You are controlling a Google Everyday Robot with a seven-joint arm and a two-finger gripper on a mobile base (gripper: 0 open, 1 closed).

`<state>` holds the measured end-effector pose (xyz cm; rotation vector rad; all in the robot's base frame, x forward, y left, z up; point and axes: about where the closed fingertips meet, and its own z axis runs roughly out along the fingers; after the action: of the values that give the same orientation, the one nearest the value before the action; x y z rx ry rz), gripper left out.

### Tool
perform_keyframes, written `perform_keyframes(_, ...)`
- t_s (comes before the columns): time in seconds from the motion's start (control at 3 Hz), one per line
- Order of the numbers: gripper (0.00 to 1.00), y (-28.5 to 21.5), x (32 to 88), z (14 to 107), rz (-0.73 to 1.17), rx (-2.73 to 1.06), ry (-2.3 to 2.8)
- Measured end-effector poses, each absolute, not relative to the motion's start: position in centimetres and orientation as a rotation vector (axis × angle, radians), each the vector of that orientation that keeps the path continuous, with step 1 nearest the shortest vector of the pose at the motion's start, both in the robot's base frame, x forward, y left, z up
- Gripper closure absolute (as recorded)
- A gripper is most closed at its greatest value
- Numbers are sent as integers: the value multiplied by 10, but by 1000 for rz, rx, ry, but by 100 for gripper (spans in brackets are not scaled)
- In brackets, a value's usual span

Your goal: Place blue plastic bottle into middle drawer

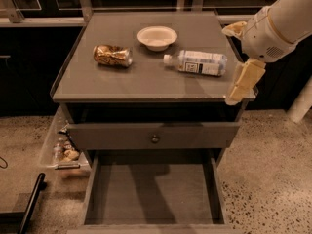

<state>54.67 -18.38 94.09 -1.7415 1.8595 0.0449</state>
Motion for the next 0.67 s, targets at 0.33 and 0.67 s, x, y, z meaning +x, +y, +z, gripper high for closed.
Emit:
perform_keyframes(0.33, 0, -184, 549, 938, 49, -1742, 1859)
perform_keyframes(0.67, 0, -183, 552, 937, 65, -1719, 1855)
